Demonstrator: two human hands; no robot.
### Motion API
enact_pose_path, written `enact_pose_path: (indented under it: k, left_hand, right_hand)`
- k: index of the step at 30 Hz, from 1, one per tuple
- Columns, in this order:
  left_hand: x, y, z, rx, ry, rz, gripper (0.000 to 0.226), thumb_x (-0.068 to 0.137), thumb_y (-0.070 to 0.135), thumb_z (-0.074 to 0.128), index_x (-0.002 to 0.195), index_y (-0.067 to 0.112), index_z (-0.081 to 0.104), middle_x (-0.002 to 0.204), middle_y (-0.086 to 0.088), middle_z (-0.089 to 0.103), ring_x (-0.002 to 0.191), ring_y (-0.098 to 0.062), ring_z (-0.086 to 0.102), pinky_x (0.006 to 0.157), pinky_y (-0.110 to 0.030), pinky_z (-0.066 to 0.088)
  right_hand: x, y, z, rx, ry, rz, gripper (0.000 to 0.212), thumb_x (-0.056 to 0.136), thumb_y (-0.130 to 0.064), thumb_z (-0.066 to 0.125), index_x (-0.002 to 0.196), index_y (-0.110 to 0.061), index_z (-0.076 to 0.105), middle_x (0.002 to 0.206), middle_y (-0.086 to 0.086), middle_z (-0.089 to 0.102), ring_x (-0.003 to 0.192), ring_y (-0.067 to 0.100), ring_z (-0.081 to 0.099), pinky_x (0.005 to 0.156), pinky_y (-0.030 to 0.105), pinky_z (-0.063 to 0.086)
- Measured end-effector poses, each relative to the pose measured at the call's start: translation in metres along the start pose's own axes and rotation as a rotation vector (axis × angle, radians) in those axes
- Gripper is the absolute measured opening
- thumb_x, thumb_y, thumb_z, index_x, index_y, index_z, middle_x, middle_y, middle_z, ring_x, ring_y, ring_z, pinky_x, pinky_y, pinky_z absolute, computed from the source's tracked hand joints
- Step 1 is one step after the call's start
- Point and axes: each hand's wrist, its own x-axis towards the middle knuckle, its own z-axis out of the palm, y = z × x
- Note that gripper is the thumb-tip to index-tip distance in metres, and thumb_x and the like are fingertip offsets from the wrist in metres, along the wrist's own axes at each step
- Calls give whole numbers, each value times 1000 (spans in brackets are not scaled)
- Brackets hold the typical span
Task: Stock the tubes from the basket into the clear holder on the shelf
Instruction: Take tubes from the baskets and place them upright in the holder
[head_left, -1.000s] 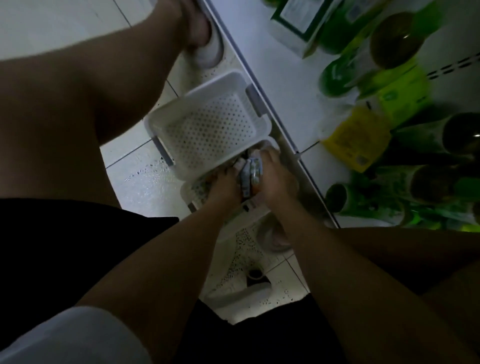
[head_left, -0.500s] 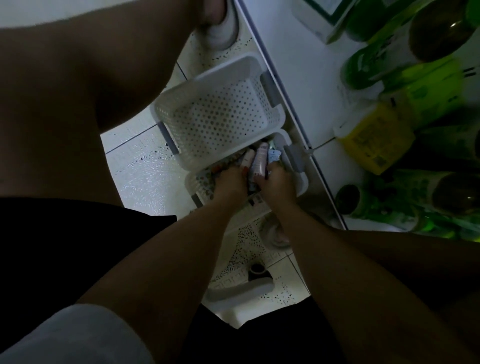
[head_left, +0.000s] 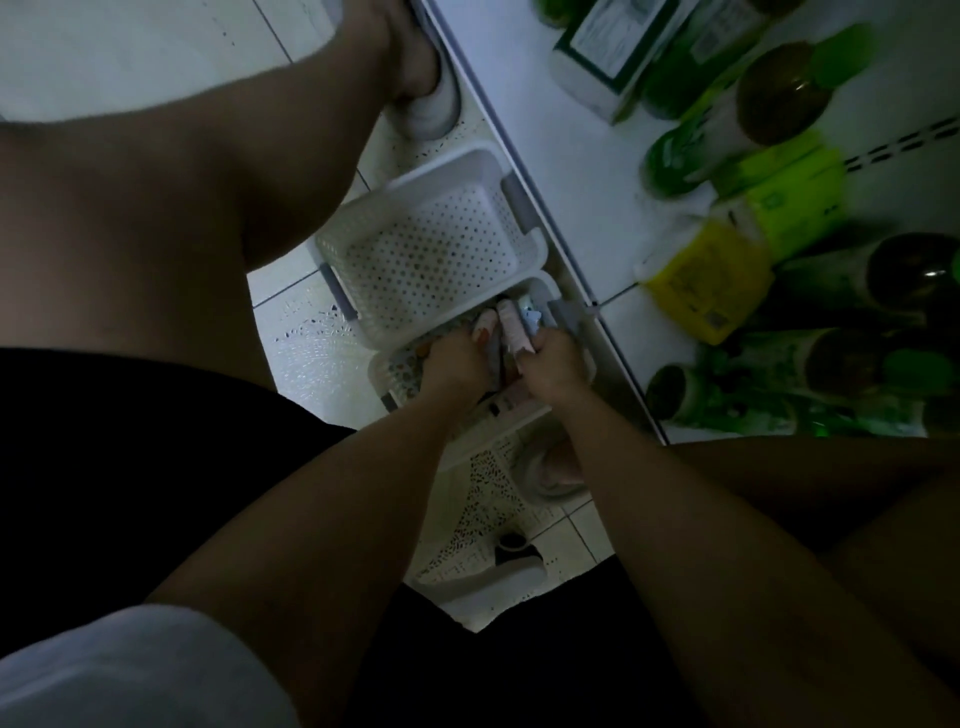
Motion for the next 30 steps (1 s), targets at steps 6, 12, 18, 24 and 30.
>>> enact_pose_path:
  k: [6,12,18,24,30]
  left_hand:
    - [-32,17,-43,-64,62,73,37,103,29,38,97,4,65,95,-14,68,86,-24,64,71,-31,44]
    - [-73,51,-96,-206,106,285,37,96,38,52,78,11,69,66,-6,63,69,-24,60,52,-27,36]
    - [-130,98,-184,-322,24,584,28,89,36,65,67,19,69,74,-5,72,71,-16,67,67,-35,55]
    - [-224,162,-271,-399,22,884,22,92,29,64,75,16,68,76,-5,69,73,-16,65,66,-28,56]
    - [-333,228,-324,-350,51,1131,26,92,34,62,84,10,70,65,5,67,64,-10,63,69,-28,57]
  right_hand:
    - [-38,-14,-48,164,161,-141,17,91,-13,60,76,-15,53,77,5,56,79,26,58,67,36,48]
    - [-101,-42,-105,374,290,-395,19,89,-16,68,73,-18,58,75,1,63,63,22,64,59,38,54]
    - [-186,-84,-169,629,310,-581,9,93,-20,64,88,-15,59,78,6,69,52,21,66,51,32,57]
    - [-292,-126,-227,878,310,-782,7,99,-17,54,92,-18,55,82,13,61,49,18,63,46,28,55]
    - [-397,-148,-292,771,430,-928,20,105,-24,40,99,-9,53,58,-8,63,38,9,45,43,26,41]
